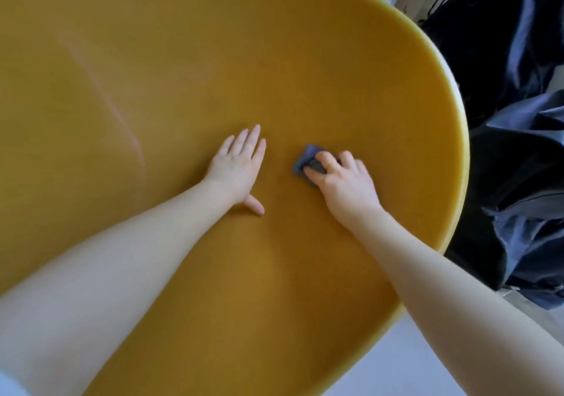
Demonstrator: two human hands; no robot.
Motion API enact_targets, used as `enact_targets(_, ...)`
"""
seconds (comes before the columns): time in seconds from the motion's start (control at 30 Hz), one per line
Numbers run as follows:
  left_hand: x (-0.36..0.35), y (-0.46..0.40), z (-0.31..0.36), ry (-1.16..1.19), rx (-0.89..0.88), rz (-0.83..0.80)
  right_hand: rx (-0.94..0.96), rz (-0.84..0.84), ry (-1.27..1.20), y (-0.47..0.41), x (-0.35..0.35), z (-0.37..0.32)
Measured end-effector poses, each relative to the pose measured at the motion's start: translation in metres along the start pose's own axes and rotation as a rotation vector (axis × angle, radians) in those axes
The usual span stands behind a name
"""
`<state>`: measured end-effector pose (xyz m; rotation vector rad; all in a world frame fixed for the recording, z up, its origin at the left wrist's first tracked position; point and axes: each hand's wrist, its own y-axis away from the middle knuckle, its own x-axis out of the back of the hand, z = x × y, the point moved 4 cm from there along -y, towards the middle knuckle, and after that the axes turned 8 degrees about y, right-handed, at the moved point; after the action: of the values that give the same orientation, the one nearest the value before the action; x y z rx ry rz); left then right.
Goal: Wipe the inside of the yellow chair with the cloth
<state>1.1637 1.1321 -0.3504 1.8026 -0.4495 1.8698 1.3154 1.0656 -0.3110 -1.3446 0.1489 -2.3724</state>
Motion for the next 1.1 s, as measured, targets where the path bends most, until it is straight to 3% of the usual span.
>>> enact_targets(0.13, -0.010, -0.011, -0.009, 0.043, 0.026, -0.064, -0.168, 0.048, 0.168, -0.041, -0.004, 0.027)
enact_targets(0.23, -0.013, -0.011, -0.011, 0.097, 0.010, -0.058, -0.264, 0.027, 0.067, -0.042, -0.010, 0.011)
enact_targets(0.4, -0.012, -0.010, -0.013, 0.131, -0.024, -0.020, -0.093, -0.060, -0.123, -0.004, -0.014, -0.027)
enact_targets(0.53, -0.014, -0.010, -0.015, 0.141, -0.031, -0.018, 0.008, -0.064, 0.044, -0.013, -0.004, -0.004)
enact_targets(0.63, -0.016, -0.012, -0.016, 0.152, -0.037, -0.018, -0.160, 0.032, 0.155, -0.046, 0.017, 0.050)
enact_targets(0.8, -0.020, -0.013, -0.018, 0.196, -0.050, -0.015, -0.348, 0.002, 0.149, -0.069, 0.024, 0.081)
enact_targets(0.97, -0.020, -0.014, -0.018, 0.194, -0.048, 0.001, -0.248, -0.069, -0.035, -0.064, -0.010, 0.008)
enact_targets(1.1, -0.019, -0.012, -0.016, 0.190, -0.034, -0.004, -0.077, -0.269, -0.063, -0.043, -0.015, -0.026)
